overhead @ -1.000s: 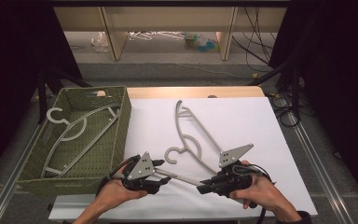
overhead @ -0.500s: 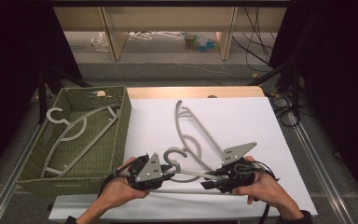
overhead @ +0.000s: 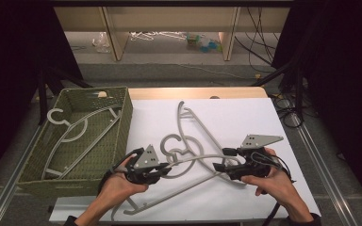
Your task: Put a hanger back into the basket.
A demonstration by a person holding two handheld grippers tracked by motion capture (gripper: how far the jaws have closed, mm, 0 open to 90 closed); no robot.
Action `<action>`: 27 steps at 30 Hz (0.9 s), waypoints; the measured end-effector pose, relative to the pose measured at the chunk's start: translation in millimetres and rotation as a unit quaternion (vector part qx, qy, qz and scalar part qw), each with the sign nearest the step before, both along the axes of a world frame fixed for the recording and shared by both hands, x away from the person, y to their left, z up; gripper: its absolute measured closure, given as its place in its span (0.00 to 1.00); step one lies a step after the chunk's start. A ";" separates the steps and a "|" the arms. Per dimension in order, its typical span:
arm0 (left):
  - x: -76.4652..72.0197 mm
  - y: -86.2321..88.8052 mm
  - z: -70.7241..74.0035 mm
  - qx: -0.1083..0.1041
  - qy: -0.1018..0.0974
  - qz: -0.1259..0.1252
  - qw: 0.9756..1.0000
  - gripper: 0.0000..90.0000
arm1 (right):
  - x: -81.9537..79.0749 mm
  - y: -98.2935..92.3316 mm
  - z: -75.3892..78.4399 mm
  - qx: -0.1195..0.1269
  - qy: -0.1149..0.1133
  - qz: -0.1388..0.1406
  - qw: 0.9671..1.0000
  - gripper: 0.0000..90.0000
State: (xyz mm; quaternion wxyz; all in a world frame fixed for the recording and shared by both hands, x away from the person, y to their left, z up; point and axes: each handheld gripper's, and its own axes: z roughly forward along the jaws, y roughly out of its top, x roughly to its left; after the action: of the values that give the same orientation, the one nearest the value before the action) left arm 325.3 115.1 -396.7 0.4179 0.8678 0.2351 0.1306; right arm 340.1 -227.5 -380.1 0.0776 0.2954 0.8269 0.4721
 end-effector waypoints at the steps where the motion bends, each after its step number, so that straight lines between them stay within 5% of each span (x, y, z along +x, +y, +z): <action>1: 1.8 6.0 0.3 -0.011 0.008 0.009 1.000 0.89 | -0.1 -1.3 1.1 0.004 0.000 -0.001 1.000 0.38; 4: 3.2 18.7 2.9 -0.037 0.020 0.029 0.999 0.89 | 0.4 -3.3 1.3 0.008 -0.013 -0.005 1.000 0.37; 9: 3.3 35.9 12.1 -0.091 0.042 0.056 0.993 0.89 | 3.1 -6.1 -3.5 0.015 -0.010 -0.015 1.000 0.36; 27: -11.6 86.7 53.4 -0.145 0.013 0.110 0.983 0.88 | 5.5 4.6 -24.5 -0.014 0.009 -0.009 1.000 0.29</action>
State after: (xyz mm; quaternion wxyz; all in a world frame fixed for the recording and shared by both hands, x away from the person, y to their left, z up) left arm 313.7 201.8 -343.4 0.5193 0.7687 0.3504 0.1290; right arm 345.6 -222.9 -404.6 0.0782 0.3061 0.8317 0.4566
